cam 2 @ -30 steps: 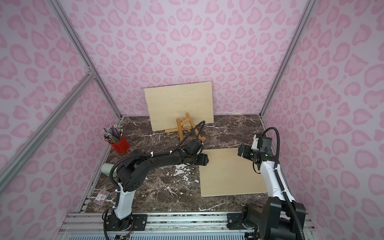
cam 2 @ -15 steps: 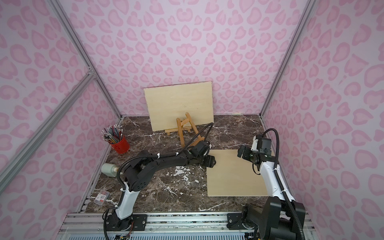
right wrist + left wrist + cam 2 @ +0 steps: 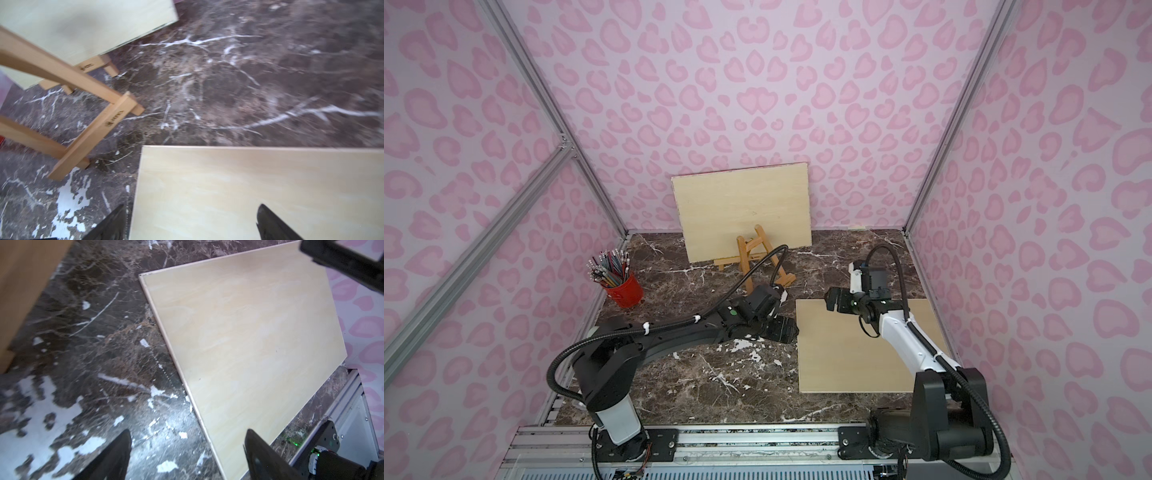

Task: Disassemble the easel
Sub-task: Adjust the drawing board at the center of the board, then pick up the easel at the center of the board.

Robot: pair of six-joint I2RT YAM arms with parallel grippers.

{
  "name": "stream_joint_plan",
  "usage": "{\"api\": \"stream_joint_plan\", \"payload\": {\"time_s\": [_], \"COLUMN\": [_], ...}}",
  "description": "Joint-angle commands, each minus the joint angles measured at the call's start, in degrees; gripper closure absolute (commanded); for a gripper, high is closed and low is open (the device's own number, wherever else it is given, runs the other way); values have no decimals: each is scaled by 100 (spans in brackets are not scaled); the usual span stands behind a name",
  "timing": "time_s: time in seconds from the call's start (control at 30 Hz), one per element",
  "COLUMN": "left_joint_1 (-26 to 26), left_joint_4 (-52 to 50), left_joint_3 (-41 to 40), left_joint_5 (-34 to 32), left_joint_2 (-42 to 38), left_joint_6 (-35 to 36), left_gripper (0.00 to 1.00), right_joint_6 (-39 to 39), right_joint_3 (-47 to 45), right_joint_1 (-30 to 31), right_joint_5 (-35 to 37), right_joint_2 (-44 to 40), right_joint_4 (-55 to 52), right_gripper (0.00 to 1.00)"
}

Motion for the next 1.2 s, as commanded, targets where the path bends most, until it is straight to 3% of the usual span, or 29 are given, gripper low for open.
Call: {"api": "stream_joint_plan", "payload": {"time_s": [0.0,0.3,0.77,0.97,1.1,1.17], "left_joint_1": [44,619,1518,1747,1904,1977], "left_joint_4": [-319,-527,-677,-611,-507,-435], "left_joint_3": [-443,-1878,-2594,-2670,-2681,-2696], "left_joint_5": [-392,-719,-508,-360,-252,-178], "left_joint_2": [-519,-2190,-3396,-3457,-3423,-3390], "left_joint_6": [107,90,449,545,589,595], "left_gripper": [12,10,7,7,7,7], "right_joint_6": [-197,-912,-1373,-1512,-1617,-1670], "right_joint_3": [232,1230,2675,2907,2901,2875], "right_joint_1": [417,1255,1310,1322,1354,1378], "right_joint_5": [-125,-606,-977,-1196,-1260,-1255], "right_joint_2": [421,1878,3688,4028,4114,4116], "right_joint_4": [747,1823,2543,2664,2745,2788], "right_gripper": [1,3,18,31,44,55]}}
